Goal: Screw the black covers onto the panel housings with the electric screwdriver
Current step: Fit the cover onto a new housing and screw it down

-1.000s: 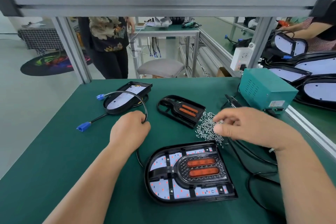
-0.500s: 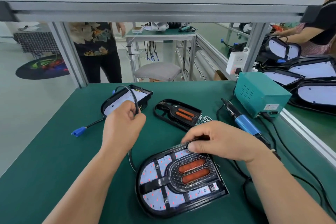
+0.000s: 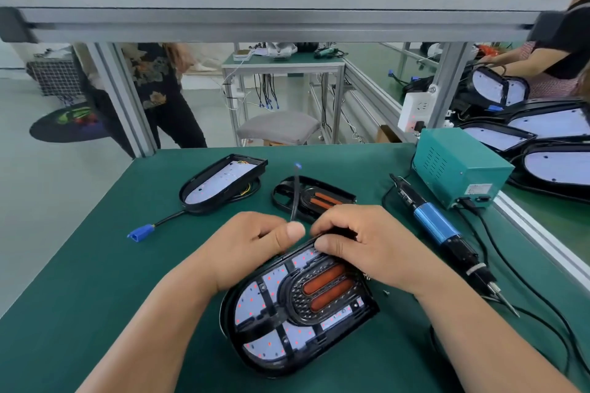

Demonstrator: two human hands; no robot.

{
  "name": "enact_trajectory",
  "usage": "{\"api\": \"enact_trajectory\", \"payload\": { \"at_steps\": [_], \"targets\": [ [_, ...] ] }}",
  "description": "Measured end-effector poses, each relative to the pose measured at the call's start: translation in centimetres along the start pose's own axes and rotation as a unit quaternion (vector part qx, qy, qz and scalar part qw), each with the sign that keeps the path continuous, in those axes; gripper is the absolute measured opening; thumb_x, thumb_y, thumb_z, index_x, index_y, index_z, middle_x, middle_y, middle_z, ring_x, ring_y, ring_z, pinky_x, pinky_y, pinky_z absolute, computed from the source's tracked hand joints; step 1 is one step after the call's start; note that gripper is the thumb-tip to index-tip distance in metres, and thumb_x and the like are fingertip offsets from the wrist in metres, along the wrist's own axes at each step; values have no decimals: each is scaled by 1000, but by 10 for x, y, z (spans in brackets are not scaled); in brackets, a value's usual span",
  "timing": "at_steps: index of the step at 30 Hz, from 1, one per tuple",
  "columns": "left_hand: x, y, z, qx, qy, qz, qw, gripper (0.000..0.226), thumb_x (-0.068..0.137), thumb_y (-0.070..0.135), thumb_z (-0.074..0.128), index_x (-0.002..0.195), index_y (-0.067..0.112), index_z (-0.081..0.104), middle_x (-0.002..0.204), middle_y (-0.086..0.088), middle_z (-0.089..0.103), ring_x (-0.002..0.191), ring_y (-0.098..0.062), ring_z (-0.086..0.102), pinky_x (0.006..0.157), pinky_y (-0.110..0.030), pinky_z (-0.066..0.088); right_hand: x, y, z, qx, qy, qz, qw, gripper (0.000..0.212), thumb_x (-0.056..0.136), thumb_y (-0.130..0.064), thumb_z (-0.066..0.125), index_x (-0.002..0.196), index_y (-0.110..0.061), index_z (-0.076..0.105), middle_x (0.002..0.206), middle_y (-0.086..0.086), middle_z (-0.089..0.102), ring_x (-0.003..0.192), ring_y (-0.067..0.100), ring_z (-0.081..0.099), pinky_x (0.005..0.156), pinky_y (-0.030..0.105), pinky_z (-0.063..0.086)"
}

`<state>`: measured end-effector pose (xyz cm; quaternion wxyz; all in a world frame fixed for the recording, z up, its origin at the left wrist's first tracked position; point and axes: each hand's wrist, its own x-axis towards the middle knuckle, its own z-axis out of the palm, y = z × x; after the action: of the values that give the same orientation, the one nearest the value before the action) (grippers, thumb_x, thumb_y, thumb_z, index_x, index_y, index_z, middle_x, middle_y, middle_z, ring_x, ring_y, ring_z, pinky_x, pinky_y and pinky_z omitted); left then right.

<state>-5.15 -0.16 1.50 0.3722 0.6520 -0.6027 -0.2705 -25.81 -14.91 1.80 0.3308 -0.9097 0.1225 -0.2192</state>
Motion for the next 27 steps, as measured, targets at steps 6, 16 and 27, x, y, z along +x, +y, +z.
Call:
{"api": "enact_trajectory", "payload": {
  "at_steps": [6,16,27],
  "targets": [
    [-5,11,-9,-39,-52,5,998,62,80,64,73,66,11,46,64,2,29,60,-13,27,52,-24,22,1,-6,7,-30,74,-52,996,13,94,-35,75,106,-30,77,102,-18,72,100,6,69,89,27,51],
    [-7,17,-4,-13,-85,-30,996,42,80,40,69,62,14,42,59,5,30,58,-13,27,52,-27,22,14,2,3,203,138,-29,969,57,107,-3,44,157,-31,51,158,-12,53,149,15,44,123,41,38],
    [-5,23,14,-231,12,-21,973,65,75,40,73,88,-19,49,80,-15,48,76,-29,39,70,-45,28,36,13,1,-117,327,-167,923,7,94,-7,74,94,0,73,108,11,72,124,24,57,108,51,44]
  ]
}}
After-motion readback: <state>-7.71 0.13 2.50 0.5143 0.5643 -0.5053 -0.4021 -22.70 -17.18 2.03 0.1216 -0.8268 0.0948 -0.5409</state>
